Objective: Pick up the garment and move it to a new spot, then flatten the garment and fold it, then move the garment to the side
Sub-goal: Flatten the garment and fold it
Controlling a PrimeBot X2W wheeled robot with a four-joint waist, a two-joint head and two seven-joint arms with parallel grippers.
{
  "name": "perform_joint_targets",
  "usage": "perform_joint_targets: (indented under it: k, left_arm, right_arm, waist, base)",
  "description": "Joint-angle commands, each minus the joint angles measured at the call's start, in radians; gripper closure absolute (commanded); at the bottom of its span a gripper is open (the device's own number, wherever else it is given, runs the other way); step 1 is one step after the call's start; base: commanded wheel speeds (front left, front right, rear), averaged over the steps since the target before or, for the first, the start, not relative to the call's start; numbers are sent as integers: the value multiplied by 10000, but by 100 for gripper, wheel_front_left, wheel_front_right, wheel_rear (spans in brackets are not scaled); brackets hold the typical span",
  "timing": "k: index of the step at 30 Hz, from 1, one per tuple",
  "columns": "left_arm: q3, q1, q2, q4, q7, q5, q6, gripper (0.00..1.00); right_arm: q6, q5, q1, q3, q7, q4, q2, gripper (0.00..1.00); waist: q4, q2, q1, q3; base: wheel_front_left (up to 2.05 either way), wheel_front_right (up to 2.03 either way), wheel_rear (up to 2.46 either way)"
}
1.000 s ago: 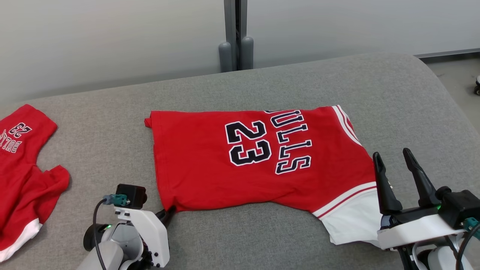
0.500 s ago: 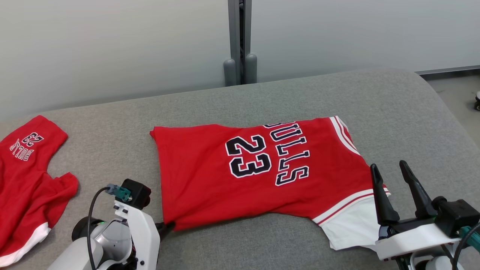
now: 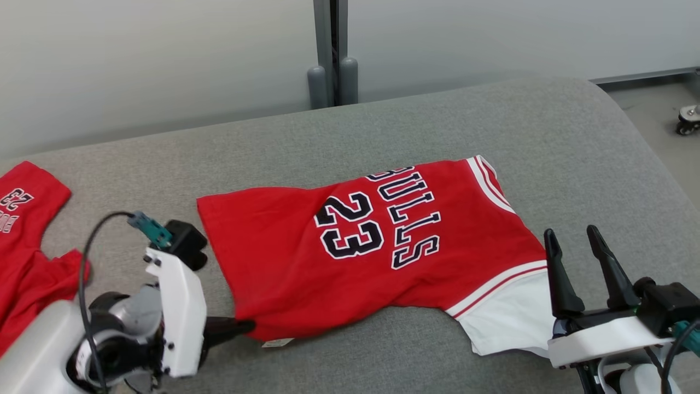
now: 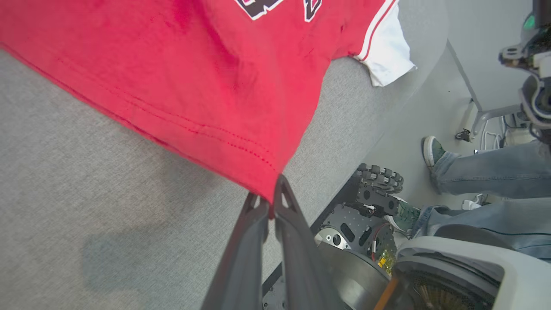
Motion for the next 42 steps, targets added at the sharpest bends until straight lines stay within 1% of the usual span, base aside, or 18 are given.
perform_joint_targets:
  k: [1, 3, 5, 6, 9, 11, 15, 18, 20, 22, 26, 27, 28, 29, 32, 35, 39, 42]
  left_arm:
    - [134, -304, -126, 353, 192, -349, 131, 100]
    - [412, -712, -311, 943, 395, -846, 298, 100]
    - [651, -1145, -389, 1542, 383, -1006, 372, 100]
    - [651, -1145, -389, 1542, 383, -1006, 372, 100]
    - [803, -1772, -405, 2452, 263, -842, 325, 100]
    - [930, -2125, -556, 3084, 232, -981, 391, 100]
    - [1183, -2758, -636, 4144, 139, -1037, 486, 100]
    - [1459, -3183, -788, 4793, -225, -1109, 484, 100]
    - [1600, -3457, -740, 5162, -462, -1050, 438, 100]
    - [1614, -3737, -670, 5515, -691, -841, 369, 100]
    - [1613, -4181, -783, 6137, -1057, -620, 177, 100]
    - [1564, -4233, -779, 6239, -1079, -568, 131, 87]
    - [1492, -4279, -776, 6329, -1042, -518, 57, 42]
    - [1443, -4328, -781, 6411, -994, -519, 1, 0]
    - [1311, -4452, -833, 6580, -944, -461, -195, 0]
    - [1224, -4580, -889, 6562, -1146, -393, -362, 0]
    - [1228, -4507, -970, 6315, -1625, -363, -515, 0]
    - [1230, -4221, -959, 5900, -2203, -361, -593, 0]
  right_arm:
    - [3, 72, -122, 62, -14, 91, -20, 0]
    - [3, 89, -250, 150, -14, 131, 18, 0]
    - [3, 116, -382, 199, -16, 188, 49, 0]
    - [3, 116, -382, 199, -16, 188, 49, 0]
    - [3, 133, -548, 270, -14, 254, 98, 0]
    - [3, 128, -681, 334, -14, 308, 116, 0]
    - [3, 161, -983, 468, -14, 296, 169, 0]
    - [3, 202, -1153, 581, -14, 273, 201, 0]
    - [3, 213, -1245, 647, -14, 271, 219, 0]
    - [3, 254, -1339, 679, -14, 270, 224, 0]
    - [3, 383, -1386, 706, -14, 257, 227, 0]
    - [3, 393, -1391, 710, -14, 256, 227, 0]
    - [3, 411, -1394, 702, -14, 259, 226, 0]
    - [3, 414, -1394, 681, -14, 275, 227, 0]
    - [3, 321, -1395, 665, -14, 331, 228, 0]
    - [3, 236, -1381, 650, -14, 377, 222, 0]
    - [3, 48, -1292, 630, -14, 440, 219, 0]
    - [3, -35, -1189, 600, -14, 430, 215, 0]
  waist:
    - [-159, 0, 0, 159]
    - [-312, 0, 0, 300]
    - [-466, 0, 0, 477]
    - [-466, 0, 0, 477]
    - [-676, 0, 0, 761]
    - [-825, 0, 0, 949]
    - [-1162, 0, 0, 1355]
    - [-1417, 0, 0, 1681]
    - [-1568, 0, 0, 1892]
    - [-1685, 0, 0, 2072]
    - [-1780, 0, 0, 2280]
    - [-1774, 0, 0, 2298]
    - [-1752, 0, 0, 2305]
    - [-1712, 0, 0, 2303]
    - [-1514, 0, 0, 2215]
    - [-1250, 0, 0, 2036]
    - [-855, 0, 0, 1732]
    - [-604, 0, 0, 1505]
  base:
    - [0, 0, 0]
    - [0, 0, 0]
    - [0, 0, 0]
    - [0, 0, 0]
    - [0, 0, 0]
    - [0, 0, 0]
    - [0, 0, 0]
    - [0, 0, 0]
    - [0, 0, 0]
    - [0, 0, 0]
    - [0, 0, 0]
    - [0, 0, 0]
    - [0, 0, 0]
    - [0, 0, 0]
    - [0, 0, 0]
    - [0, 0, 0]
    - [0, 0, 0]
    - [0, 0, 0]
